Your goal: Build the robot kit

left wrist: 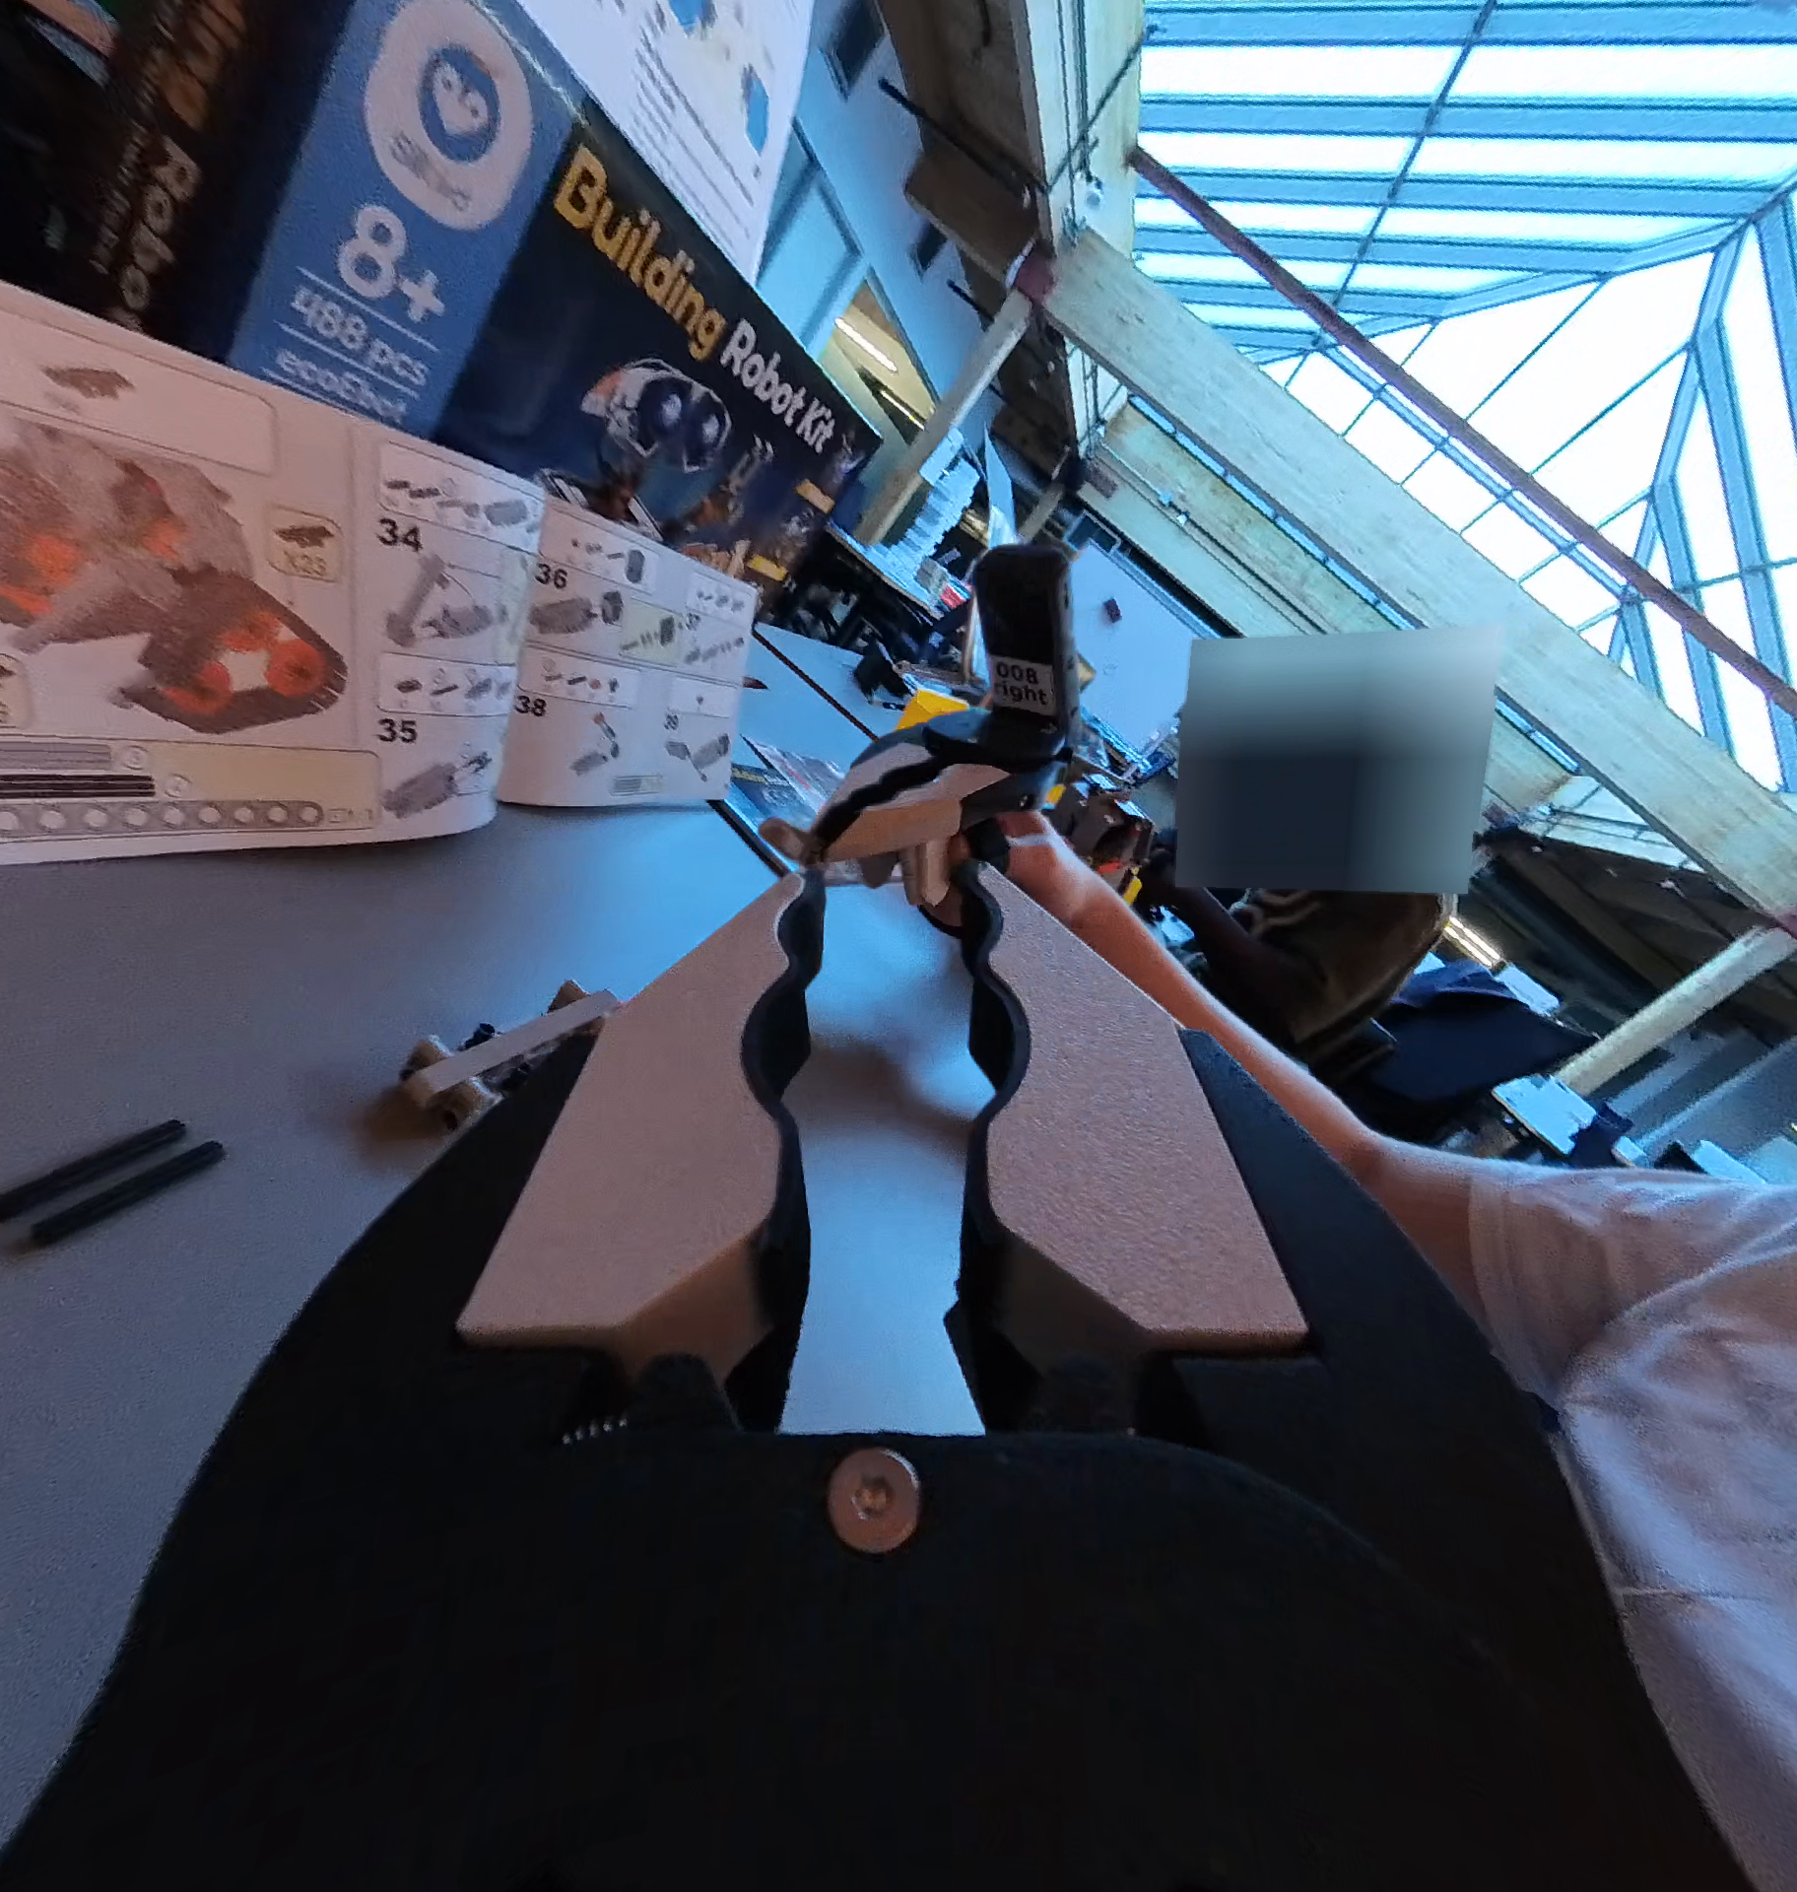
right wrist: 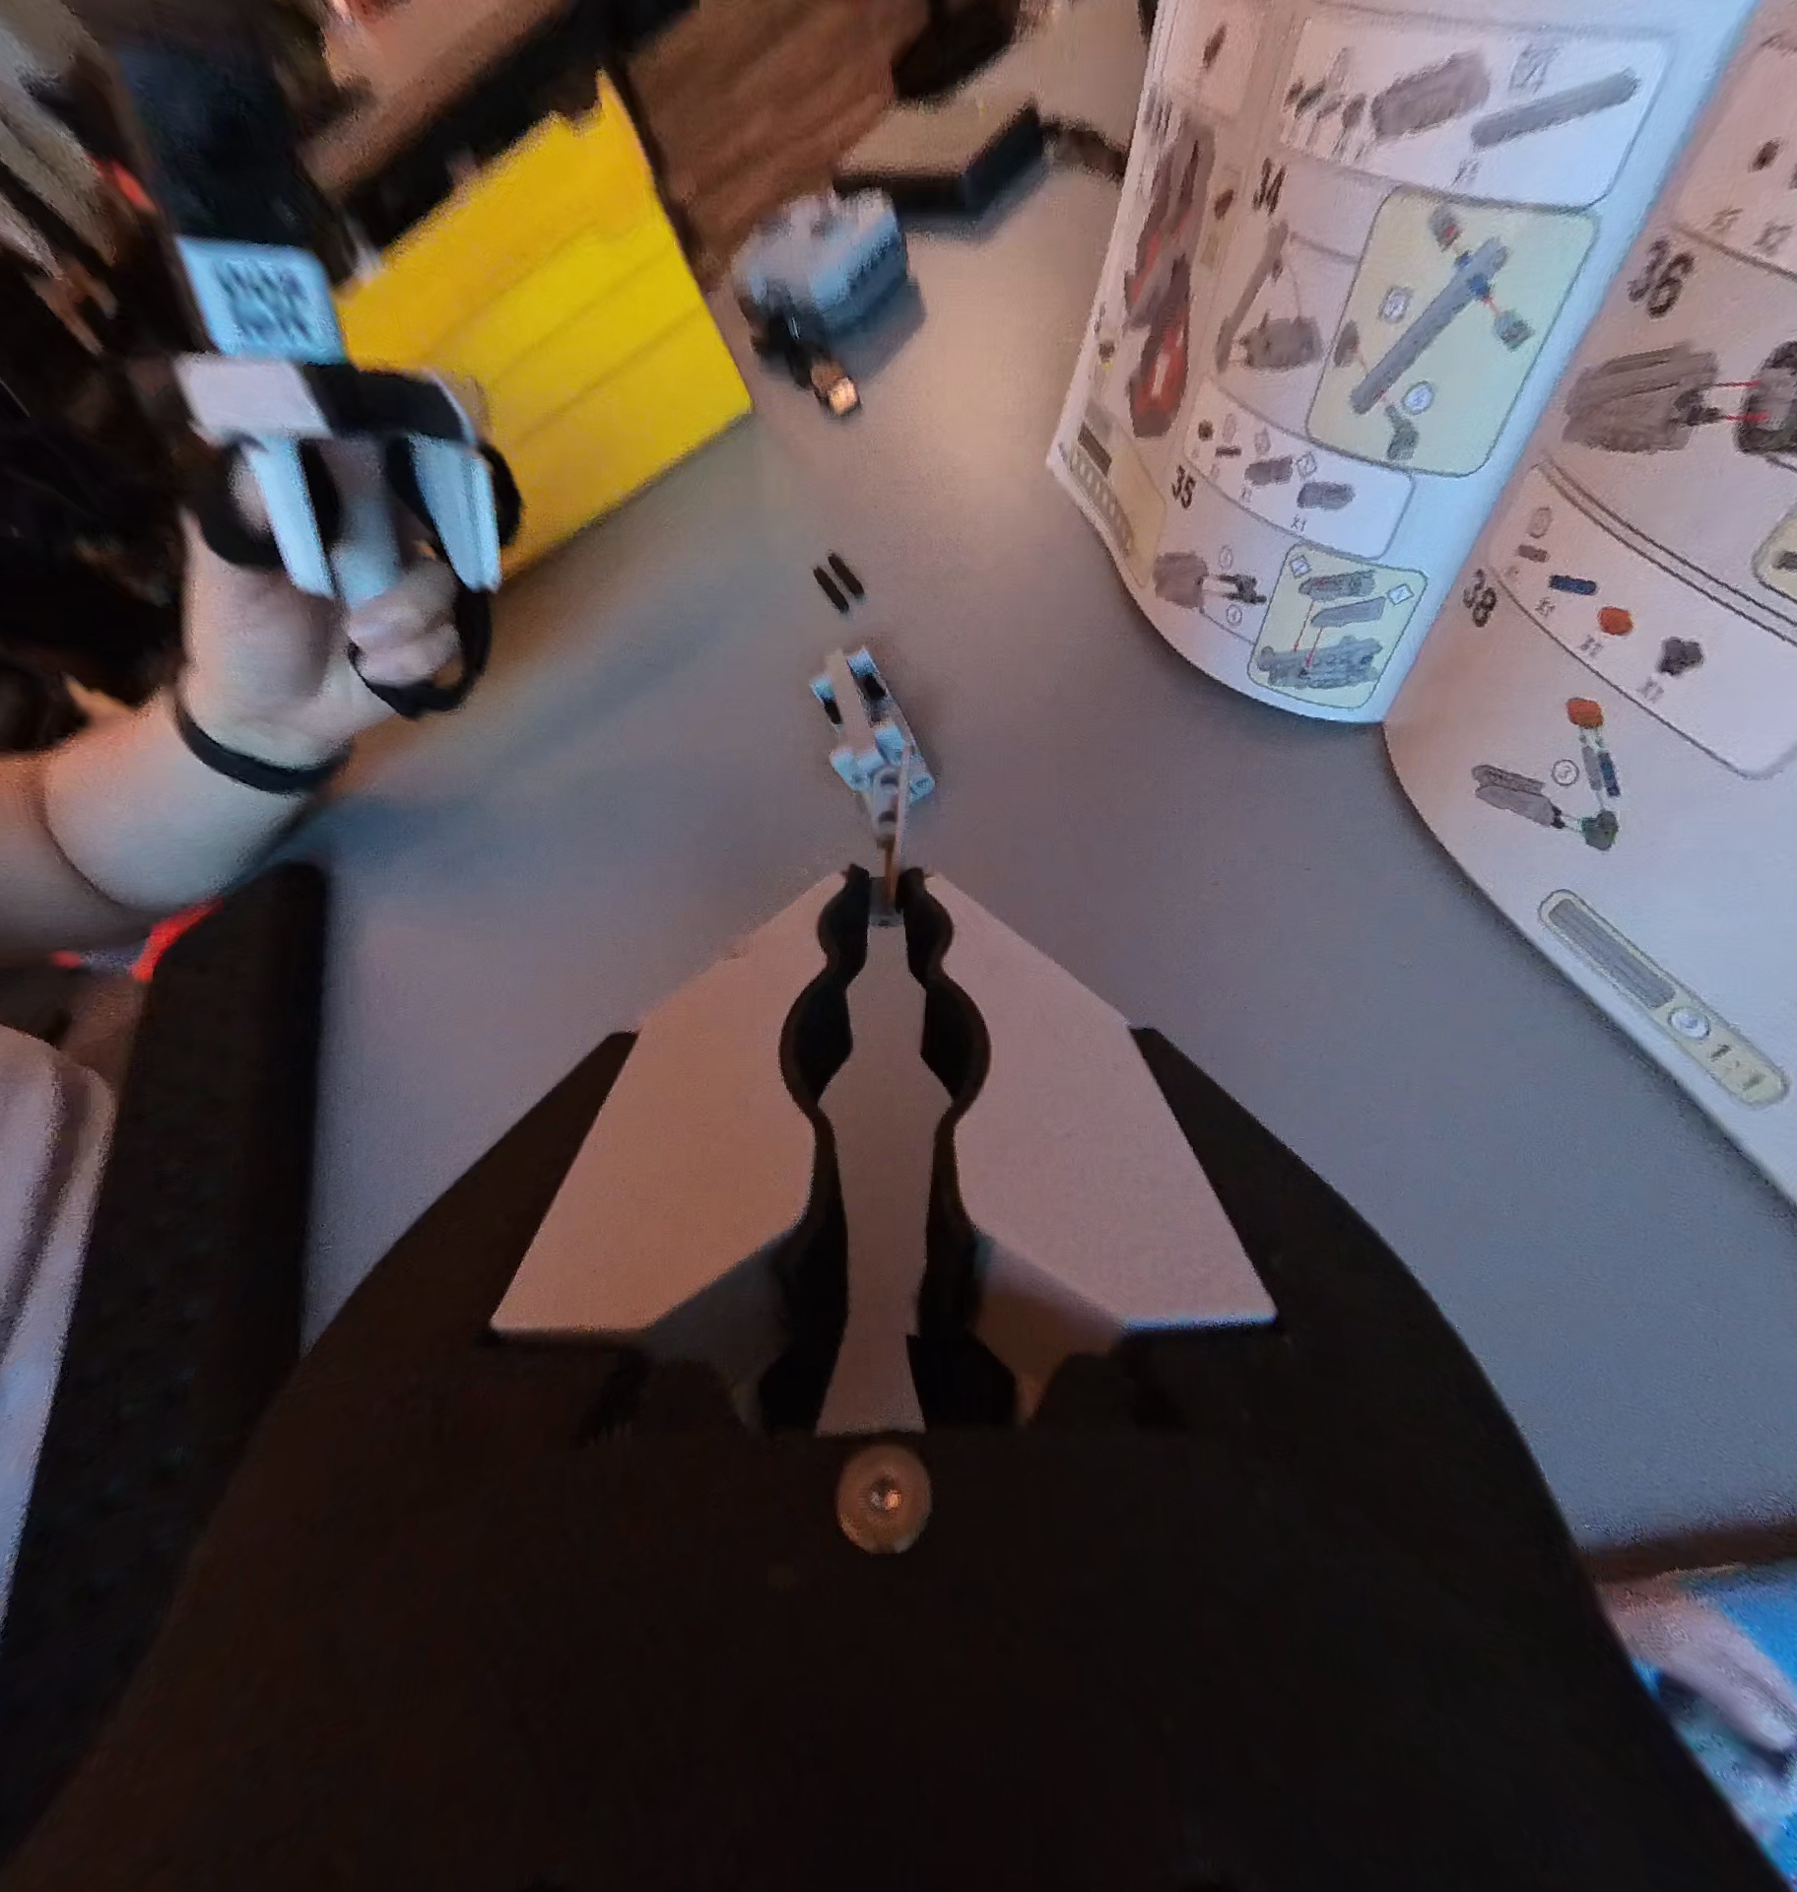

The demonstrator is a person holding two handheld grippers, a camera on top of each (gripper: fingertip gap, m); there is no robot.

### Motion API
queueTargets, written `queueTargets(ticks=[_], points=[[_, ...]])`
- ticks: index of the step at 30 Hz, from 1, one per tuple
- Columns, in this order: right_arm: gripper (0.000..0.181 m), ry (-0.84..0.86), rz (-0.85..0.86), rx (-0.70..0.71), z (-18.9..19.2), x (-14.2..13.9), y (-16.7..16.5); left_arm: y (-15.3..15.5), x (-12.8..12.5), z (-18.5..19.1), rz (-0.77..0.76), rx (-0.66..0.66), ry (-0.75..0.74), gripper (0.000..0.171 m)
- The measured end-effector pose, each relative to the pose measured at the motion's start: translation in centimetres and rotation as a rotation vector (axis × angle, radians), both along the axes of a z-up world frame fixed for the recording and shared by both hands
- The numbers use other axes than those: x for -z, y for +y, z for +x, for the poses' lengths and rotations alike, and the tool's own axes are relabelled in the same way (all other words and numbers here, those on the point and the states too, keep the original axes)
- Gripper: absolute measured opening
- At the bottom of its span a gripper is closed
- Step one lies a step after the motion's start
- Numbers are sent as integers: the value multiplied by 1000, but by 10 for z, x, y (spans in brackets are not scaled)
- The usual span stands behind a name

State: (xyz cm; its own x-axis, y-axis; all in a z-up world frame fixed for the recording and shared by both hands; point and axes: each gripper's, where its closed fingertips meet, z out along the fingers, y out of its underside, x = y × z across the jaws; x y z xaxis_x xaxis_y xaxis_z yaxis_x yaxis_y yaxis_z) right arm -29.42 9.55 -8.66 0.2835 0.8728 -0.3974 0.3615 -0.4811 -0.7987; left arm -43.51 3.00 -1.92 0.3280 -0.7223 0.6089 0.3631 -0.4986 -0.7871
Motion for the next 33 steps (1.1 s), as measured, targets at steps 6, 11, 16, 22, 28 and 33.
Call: queueTargets(ticks=[6,11,16,22,28,33], points=[[7,-296,201,-142,-21,35,25,2,10,2,-45,13,20,23],[7,-293,118,-226,-29,48,29,-1,12,8,-112,81,-42,23],[7,-310,176,-256,-31,57,33,-1,13,7,-143,95,-78,23],[7,-291,230,-270,-35,54,32,-2,15,11,-165,116,-90,23],[7,-302,265,-290,-37,57,31,-4,17,15,-179,135,-96,23],[7,-300,274,-293,-39,60,32,-4,18,15,-184,140,-99,23]])
